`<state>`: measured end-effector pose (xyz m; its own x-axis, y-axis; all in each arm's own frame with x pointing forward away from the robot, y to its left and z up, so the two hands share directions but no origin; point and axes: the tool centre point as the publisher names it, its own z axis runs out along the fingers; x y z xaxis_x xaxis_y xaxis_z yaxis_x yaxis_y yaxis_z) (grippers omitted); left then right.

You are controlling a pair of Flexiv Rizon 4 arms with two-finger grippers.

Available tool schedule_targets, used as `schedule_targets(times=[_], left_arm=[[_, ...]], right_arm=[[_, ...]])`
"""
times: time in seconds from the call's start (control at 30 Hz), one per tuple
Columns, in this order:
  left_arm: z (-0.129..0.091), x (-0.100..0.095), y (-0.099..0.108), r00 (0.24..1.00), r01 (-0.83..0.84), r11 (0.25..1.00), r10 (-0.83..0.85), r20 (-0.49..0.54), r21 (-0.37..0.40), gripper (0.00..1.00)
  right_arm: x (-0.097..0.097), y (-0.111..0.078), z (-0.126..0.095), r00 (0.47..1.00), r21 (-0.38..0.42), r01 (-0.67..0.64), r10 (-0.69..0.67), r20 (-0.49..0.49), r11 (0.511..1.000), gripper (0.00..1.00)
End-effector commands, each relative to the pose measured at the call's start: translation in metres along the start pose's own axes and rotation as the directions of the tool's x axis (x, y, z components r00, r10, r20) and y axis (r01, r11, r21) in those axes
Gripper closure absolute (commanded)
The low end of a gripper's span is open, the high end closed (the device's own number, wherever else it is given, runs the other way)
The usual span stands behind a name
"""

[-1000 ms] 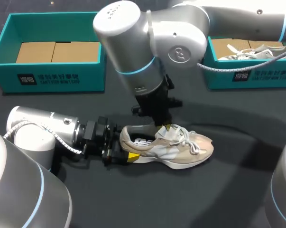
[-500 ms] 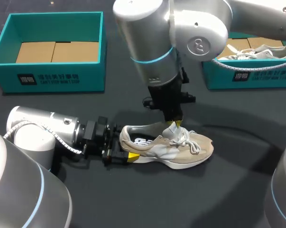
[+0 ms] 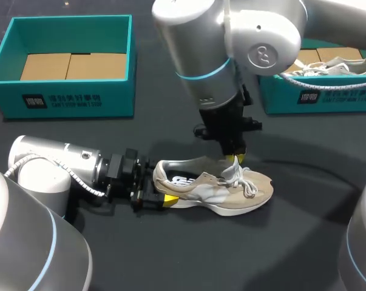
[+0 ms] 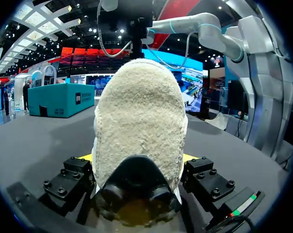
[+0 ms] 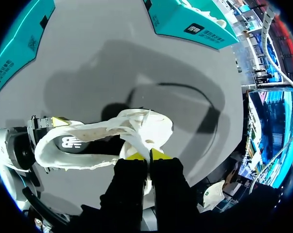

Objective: Take the shoe out of the shoebox, open the shoe tongue, remove and reinsert the insole, then place the shoe into the shoebox

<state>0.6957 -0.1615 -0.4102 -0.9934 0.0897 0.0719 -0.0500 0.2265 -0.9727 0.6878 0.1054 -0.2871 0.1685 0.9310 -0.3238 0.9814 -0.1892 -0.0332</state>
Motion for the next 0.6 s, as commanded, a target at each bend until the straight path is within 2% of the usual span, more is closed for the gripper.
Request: schedule_targets(times=[0.03, 0.2, 0.6], left_arm=[[-0.001, 0.0, 0.002, 1.0, 0.0, 1.0, 0.0, 0.0, 0.0, 1.0], [-0.001, 0.0, 0.002, 1.0, 0.0, 1.0, 0.0, 0.0, 0.0, 1.0], [-0.001, 0.0, 0.002, 1.0, 0.0, 1.0, 0.0, 0.0, 0.0, 1.0]], right_arm=[[-0.012, 0.003, 0.006, 0.999, 0.012, 0.03, -0.029, -0.024, 0.999, 1.0], [-0.019, 0.006, 0.016, 0.996, 0.021, 0.069, -0.068, -0.055, 0.997, 1.0], [-0.026, 0.011, 0.045, 0.988, -0.031, 0.124, -0.126, -0.086, 0.992, 1.0]])
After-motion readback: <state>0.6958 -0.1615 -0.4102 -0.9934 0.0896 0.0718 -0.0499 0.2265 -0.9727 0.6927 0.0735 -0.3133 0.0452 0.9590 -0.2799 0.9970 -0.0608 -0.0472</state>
